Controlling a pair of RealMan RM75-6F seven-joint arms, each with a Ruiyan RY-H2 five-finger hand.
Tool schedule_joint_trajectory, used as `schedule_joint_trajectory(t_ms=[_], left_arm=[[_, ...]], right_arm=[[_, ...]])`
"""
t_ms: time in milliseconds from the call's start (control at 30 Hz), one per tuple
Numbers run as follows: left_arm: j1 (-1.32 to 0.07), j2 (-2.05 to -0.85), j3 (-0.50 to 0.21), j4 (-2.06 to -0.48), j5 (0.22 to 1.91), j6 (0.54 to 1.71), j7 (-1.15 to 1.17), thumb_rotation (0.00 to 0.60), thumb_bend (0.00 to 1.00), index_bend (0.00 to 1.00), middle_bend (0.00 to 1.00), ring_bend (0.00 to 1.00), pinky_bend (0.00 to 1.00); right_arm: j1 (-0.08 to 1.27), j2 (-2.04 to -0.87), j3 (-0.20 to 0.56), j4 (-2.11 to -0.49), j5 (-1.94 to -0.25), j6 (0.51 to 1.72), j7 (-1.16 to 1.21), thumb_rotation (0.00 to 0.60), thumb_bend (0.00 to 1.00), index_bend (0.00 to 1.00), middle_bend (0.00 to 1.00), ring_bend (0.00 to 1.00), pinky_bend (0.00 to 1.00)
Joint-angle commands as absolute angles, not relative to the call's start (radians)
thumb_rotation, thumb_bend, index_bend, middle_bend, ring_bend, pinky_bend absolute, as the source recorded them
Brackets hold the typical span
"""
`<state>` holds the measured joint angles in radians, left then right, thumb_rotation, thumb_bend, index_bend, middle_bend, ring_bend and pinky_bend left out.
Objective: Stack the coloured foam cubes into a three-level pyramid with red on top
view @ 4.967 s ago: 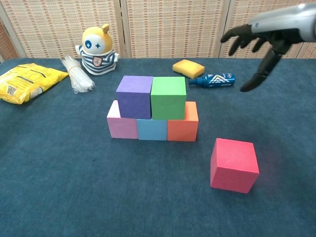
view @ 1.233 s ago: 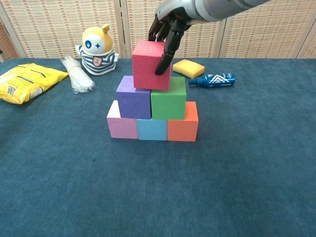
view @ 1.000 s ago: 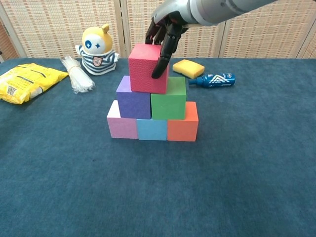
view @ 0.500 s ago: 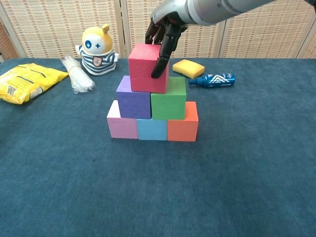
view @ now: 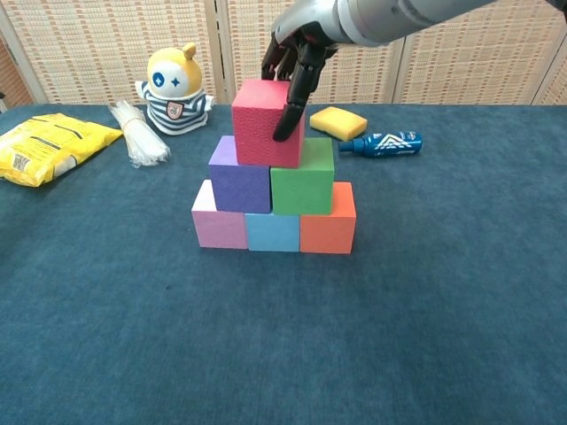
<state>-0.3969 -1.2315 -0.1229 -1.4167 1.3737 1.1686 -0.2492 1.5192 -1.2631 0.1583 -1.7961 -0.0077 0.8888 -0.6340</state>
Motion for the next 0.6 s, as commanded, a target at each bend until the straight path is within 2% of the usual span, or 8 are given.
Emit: schedule_joint_trajectory(t_ms=[33,233,500,600], left_arm=[[-0.397,-1.231,-0.123,-1.417,1.372,1.167,-0.250,0.600,0.34,0.06,0.00,0.00,0.11],[-0.396,-1.233,-0.123,-1.414,1.373,1.167,-0.253,0.600,0.34,0.06,0.00,0.00,0.11],[-0.397,-1.236,-0.123,-1.409,1.375,1.167,-0.259,0.600,0.33,0.05,0.00,0.00,0.10],[-0.398,-1.237,-0.123,-1.408,1.376,1.168,-0.260,0.600,0.34,0.05,0.00,0.00,0.11]], right_arm=[[1.520,-1.265,0.159,-1.796,-0.003,0.890,-0.640,0.600,0.25,0.52,0.46,0.33,0.31],[1.519,-1.271,0.159,-1.797,0.003,0.896,-0.657,0.600,0.25,0.49,0.46,0.32,0.29],[1.514,-1.272,0.164,-1.803,0.002,0.901,-0.666,0.600,0.25,0.32,0.43,0.28,0.27],[1.513,-1.274,0.165,-1.805,0.003,0.902,-0.671,0.600,0.25,0.29,0.43,0.28,0.26]])
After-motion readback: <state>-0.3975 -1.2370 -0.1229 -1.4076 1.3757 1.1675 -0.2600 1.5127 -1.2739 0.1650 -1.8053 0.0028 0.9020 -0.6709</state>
